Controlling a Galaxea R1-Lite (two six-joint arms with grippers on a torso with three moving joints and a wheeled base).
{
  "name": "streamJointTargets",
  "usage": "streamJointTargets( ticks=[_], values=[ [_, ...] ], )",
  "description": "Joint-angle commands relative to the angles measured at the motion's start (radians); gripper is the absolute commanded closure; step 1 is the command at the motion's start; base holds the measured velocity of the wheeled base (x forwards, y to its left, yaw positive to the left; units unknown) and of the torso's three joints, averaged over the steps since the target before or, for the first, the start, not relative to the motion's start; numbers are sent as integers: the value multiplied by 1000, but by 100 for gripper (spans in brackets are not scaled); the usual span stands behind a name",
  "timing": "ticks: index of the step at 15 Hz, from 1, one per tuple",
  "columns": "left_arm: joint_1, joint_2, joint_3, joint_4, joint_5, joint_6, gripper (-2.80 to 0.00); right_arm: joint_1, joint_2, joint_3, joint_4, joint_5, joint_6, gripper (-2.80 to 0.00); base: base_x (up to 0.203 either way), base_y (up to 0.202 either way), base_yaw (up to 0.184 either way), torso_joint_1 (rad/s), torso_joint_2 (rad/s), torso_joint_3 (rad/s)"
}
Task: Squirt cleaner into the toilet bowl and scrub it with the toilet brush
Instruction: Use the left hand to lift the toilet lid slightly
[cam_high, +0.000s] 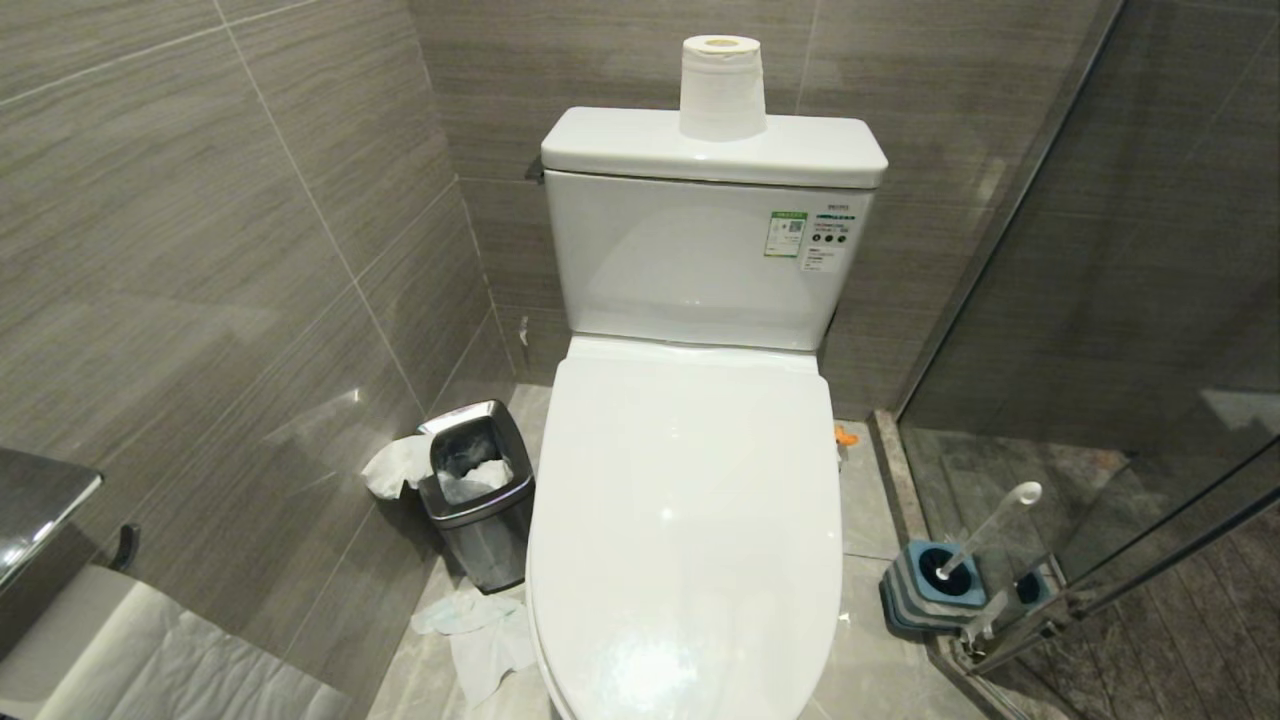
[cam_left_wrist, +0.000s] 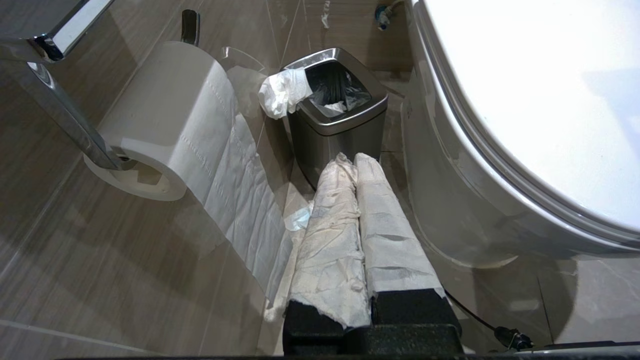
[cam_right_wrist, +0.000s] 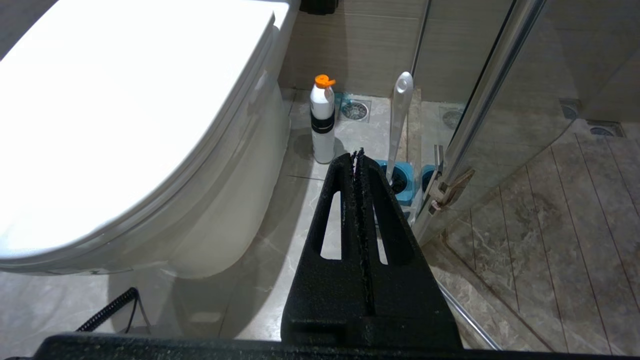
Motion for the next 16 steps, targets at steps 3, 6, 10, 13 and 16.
streamJointTargets(
  ticks=[3, 6, 10, 13, 16],
  values=[
    [0, 0, 0, -1, 0, 1, 0, 0, 0, 0, 2, 0, 1, 0, 0, 0, 0, 0, 0, 0],
    [0, 0, 0, 0, -2, 7, 0, 0, 0, -1, 5, -1, 1, 0, 0, 0, 0, 0, 0, 0],
    [0, 0, 2, -5, -8, 18, 0, 0, 0, -1, 5, -1, 1, 0, 0, 0, 0, 0, 0, 0],
    [0, 0, -2, -7, -13, 31, 0, 0, -1, -1, 5, -1, -1, 0, 0, 0, 0, 0, 0, 0],
    [0, 0, -38, -1, -32, 49, 0, 0, -1, -1, 5, -1, -1, 0, 0, 0, 0, 0, 0, 0]
  ],
)
